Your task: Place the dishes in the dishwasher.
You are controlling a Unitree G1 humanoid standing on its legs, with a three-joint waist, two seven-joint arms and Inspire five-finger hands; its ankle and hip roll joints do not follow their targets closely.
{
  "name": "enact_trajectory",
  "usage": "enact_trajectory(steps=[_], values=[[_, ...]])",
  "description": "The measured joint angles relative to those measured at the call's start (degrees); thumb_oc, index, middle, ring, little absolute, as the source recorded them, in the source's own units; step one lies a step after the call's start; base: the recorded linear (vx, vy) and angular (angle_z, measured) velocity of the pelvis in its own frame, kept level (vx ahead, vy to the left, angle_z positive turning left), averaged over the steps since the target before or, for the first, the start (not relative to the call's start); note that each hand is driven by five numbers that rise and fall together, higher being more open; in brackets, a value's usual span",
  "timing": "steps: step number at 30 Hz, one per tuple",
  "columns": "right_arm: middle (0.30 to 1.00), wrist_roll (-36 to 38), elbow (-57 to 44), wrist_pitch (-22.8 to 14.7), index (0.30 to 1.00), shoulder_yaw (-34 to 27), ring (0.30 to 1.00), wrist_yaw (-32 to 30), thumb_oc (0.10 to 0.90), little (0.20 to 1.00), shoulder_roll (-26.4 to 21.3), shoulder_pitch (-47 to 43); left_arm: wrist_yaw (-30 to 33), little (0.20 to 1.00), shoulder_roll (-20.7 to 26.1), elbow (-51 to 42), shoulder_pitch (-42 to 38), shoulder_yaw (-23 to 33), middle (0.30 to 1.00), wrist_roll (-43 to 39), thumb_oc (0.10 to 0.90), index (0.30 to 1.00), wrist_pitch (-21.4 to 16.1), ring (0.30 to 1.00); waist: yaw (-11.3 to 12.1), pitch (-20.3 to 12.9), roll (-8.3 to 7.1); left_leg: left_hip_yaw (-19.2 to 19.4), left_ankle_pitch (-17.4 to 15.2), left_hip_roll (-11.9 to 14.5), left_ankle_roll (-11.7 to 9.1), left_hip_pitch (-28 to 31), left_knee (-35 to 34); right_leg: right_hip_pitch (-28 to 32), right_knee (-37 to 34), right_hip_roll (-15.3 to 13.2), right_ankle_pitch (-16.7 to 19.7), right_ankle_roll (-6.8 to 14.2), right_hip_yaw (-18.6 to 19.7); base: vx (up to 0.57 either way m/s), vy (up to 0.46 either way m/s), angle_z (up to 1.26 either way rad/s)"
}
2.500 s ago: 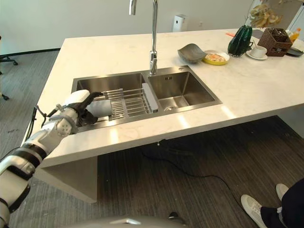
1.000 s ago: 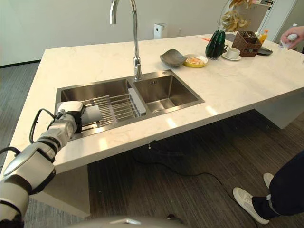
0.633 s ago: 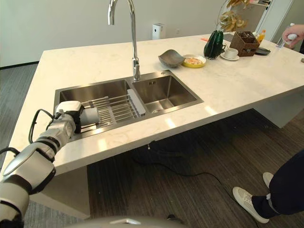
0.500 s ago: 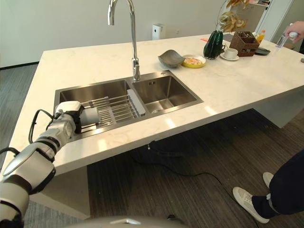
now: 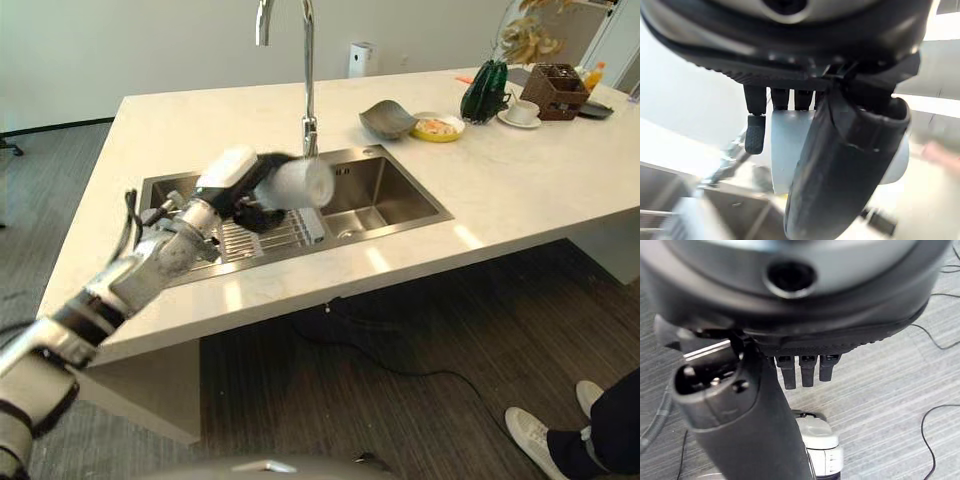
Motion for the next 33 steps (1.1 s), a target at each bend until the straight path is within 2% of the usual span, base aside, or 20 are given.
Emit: enact_trajectory(steps=[4,5,11,14,16,17,18,20,21,22,24,25,26,27,28,29,30,31,32,33], values=[[0.900,-0.1,-2.7,1.7,0.900,3.7,0.900,0.0,0.800,0.900,-0.8,0.6,0.2,0.300,-4.9,-4.9,7.2,9.0,0.300,-14.1,0.400,0.300,-1.6,0.300,2.7,-0.5,1.25,-2.6,-0.2,1.0,-0.6,-1.3,0.0,0.5,0.3,0.7,-0.6,-0.3,-2.0,0.02,-0.133,0.26],[0.900,-0.8,-3.5,1.9,0.900,4.8,0.900,0.4,0.800,0.900,-1.2,0.7,0.5,0.300,-8.7,-7.5,11.4,15.1,0.300,-18.2,0.400,0.300,-2.2,0.300,2.9,-0.4,1.57,-3.4,0.2,1.3,-0.7,-1.5,0.0,0.4,-0.1,1.2,-0.7,-0.6,-2.5,0.03,-0.131,0.27],[0.900,-2.5,-6.6,2.6,0.900,10.9,0.900,1.5,0.800,0.900,-4.0,1.8,1.9,0.300,-12.8,-8.7,19.2,28.0,0.300,-30.5,0.400,0.300,-2.7,0.300,9.4,0.8,3.57,-7.4,2.0,2.7,-1.1,-4.2,1.6,1.2,-0.1,3.6,-1.3,-1.6,-5.6,-0.07,-0.114,0.34],[0.900,-4.7,-8.3,2.4,0.900,11.9,0.900,2.2,0.800,0.900,-6.2,2.0,0.6,0.300,-16.4,-8.9,22.8,28.8,0.300,-32.6,0.400,0.300,-2.7,0.300,12.5,2.8,5.91,-14.4,5.7,2.4,-2.2,-7.5,1.0,1.4,0.0,4.3,-1.2,-2.7,-12.1,-0.22,-0.049,1.02],[0.900,-5.9,-8.2,2.2,0.900,11.1,0.900,2.7,0.800,0.900,-8.1,1.3,-0.8,0.300,-17.5,-9.2,26.1,28.0,0.300,-32.9,0.400,0.300,-2.3,0.300,15.1,3.9,9.33,-16.9,7.1,2.9,-2.4,-13.0,0.6,0.3,0.7,6.5,-1.5,-2.9,-15.9,-0.24,-0.044,1.33],[0.900,-6.7,-8.3,1.9,0.900,10.9,0.900,2.5,0.800,0.900,-8.7,1.9,-2.2,0.300,-18.4,-8.6,26.7,28.0,0.300,-32.8,0.400,0.300,-1.8,0.300,14.2,4.3,10.59,-16.2,5.5,3.8,-1.8,-15.0,0.2,0.0,1.0,6.4,-2.2,-3.8,-19.4,-0.08,-0.069,1.62],[0.900,-6.8,-8.2,2.1,0.900,10.6,0.900,2.2,0.800,0.900,-7.4,1.6,-2.6,0.300,-19.1,-7.8,27.6,28.8,0.300,-32.8,0.400,0.300,-1.5,0.300,13.4,4.9,9.20,-10.3,-0.7,3.6,-4.4,-16.6,0.2,0.3,-0.2,4.8,-2.1,-4.4,-23.0,-0.07,-0.075,1.79],[0.900,-7.4,-7.8,1.7,0.900,9.3,0.900,2.0,0.800,0.900,-5.9,0.9,-2.4,0.300,-18.2,-4.1,29.0,29.3,0.300,-32.9,0.400,0.300,-0.3,0.300,14.2,5.3,3.81,2.0,1.1,0.9,-1.4,-18.0,5.6,-1.4,-0.2,-1.6,-1.5,-6.2,-25.9,-0.20,-0.017,1.16],[0.900,-7.4,-7.7,1.1,0.900,8.8,0.900,2.0,0.800,0.900,-6.4,0.4,-2.1,0.300,-17.4,-3.2,30.1,30.2,0.300,-32.8,0.400,0.300,0.7,0.300,14.1,5.4,2.92,2.8,1.1,0.2,-2.0,-17.4,8.6,-1.7,-0.1,-3.4,-1.3,-6.3,-26.3,-0.31,0.020,0.88],[0.900,-7.4,-6.9,0.4,0.900,8.7,0.900,1.8,0.800,0.900,-7.8,0.0,-2.6,0.300,-17.5,-2.7,33.0,31.0,0.300,-32.2,0.400,0.300,0.9,0.300,13.3,5.7,3.20,2.8,-1.6,0.6,-1.1,-15.9,15.9,-1.1,1.6,-5.7,-0.7,-5.3,-28.0,-0.30,0.062,0.94],[0.900,-7.3,-6.1,0.2,0.900,6.5,0.900,1.2,0.800,0.900,-9.2,0.4,-3.8,0.300,-17.5,-2.9,37.4,30.8,0.300,-31.4,0.400,0.300,1.0,0.300,12.0,4.6,5.63,2.3,-1.6,0.0,-0.2,-11.1,17.0,0.6,4.0,-7.1,-1.1,-3.6,-30.5,-0.15,0.049,0.89],[0.900,-7.3,-4.5,0.4,0.900,6.4,0.900,0.9,0.800,0.900,-10.3,0.2,-4.8,0.300,-17.6,-2.8,39.5,30.7,0.300,-29.8,0.400,0.300,0.9,0.300,12.2,4.1,7.58,1.2,-3.1,-0.4,2.0,-8.8,15.7,0.2,8.8,-8.8,-2.5,-2.7,-30.9,-0.22,0.081,1.15],[0.900,-7.3,-4.2,0.4,0.900,6.4,0.900,0.7,0.800,0.900,-11.1,-0.4,-4.9,0.300,-17.4,-2.8,39.8,30.9,0.300,-28.6,0.400,0.300,1.4,0.300,11.5,4.2,9.59,-0.5,-3.4,-1.2,2.9,-8.0,11.6,-2.3,14.7,-8.4,-7.6,0.9,-29.6,-0.32,0.135,1.35],[0.900,-7.3,-3.5,0.3,0.900,6.5,0.900,0.9,0.800,0.900,-9.7,-2.5,-4.6,0.300,-16.4,-2.8,38.7,31.7,0.300,-27.5,0.400,0.300,1.3,0.300,11.2,3.9,9.67,-4.4,-0.4,-1.9,2.8,-9.3,4.7,-4.7,12.2,-3.8,-8.8,-0.9,-29.8,-0.33,0.148,2.18],[0.900,-7.3,-2.6,0.5,0.900,6.4,0.900,1.0,0.800,0.900,-7.6,-3.6,-4.4,0.300,-15.0,-2.3,36.5,31.8,0.300,-26.3,0.400,0.300,1.5,0.300,8.1,4.2,8.58,-4.0,-3.3,-2.1,-2.3,-9.7,-0.2,-3.9,5.4,-1.4,-5.7,-4.4,-27.7,-0.18,0.091,2.45],[0.900,-7.3,-2.6,0.5,0.900,3.9,0.900,1.1,0.800,0.900,-5.1,-4.9,-5.1,0.300,-14.0,-1.0,33.4,31.8,0.300,-24.8,0.400,0.300,1.8,0.300,7.9,5.7,5.38,3.6,-4.5,-1.5,-0.4,-12.2,4.4,-2.6,3.0,-3.4,-1.9,-4.5,-30.6,-0.27,0.171,2.43],[0.900,-8.8,-2.2,2.2,0.900,4.1,0.900,0.8,0.800,0.900,-4.4,-5.8,-5.0,0.300,-13.8,-1.0,33.4,31.8,0.300,-23.0,0.400,0.300,2.1,0.300,9.1,6.3,3.47,11.0,-5.6,3.7,-0.2,-12.2,13.8,-1.9,4.2,-5.3,-1.3,-5.6,-33.9,-0.26,0.245,1.80],[0.900,-8.9,-2.2,2.1,0.900,2.9,0.900,0.7,0.800,0.900,-5.0,-5.2,-5.3,0.300,-13.6,-1.0,34.7,31.7,0.300,-21.9,0.400,0.300,2.1,0.300,9.0,6.5,3.12,11.9,-5.9,6.2,-2.1,-10.3,16.2,-0.2,4.9,-6.1,-1.3,-5.7,-36.0,-0.36,0.439,1.56],[0.900,-8.8,-2.7,2.2,0.900,1.8,0.900,0.3,0.800,0.900,-6.1,-4.1,-5.4,0.300,-13.5,-1.1,37.5,31.4,0.300,-20.0,0.400,0.300,2.0,0.300,8.2,5.5,4.52,14.9,-5.4,9.7,-3.6,-7.3,17.6,2.5,6.9,-7.6,-1.3,-5.6,-39.5,-0.17,0.317,1.54],[0.900,-8.5,-3.7,1.9,0.900,1.3,0.900,-0.2,0.800,0.900,-7.4,-2.6,-5.2,0.300,-13.7,-1.1,38.8,30.6,0.300,-18.6,0.400,0.300,2.0,0.300,7.3,5.0,5.30,14.6,-3.2,9.6,-3.4,-5.3,15.2,4.0,8.8,-8.8,-1.3,-5.6,-41.4,-0.14,0.306,1.67]])
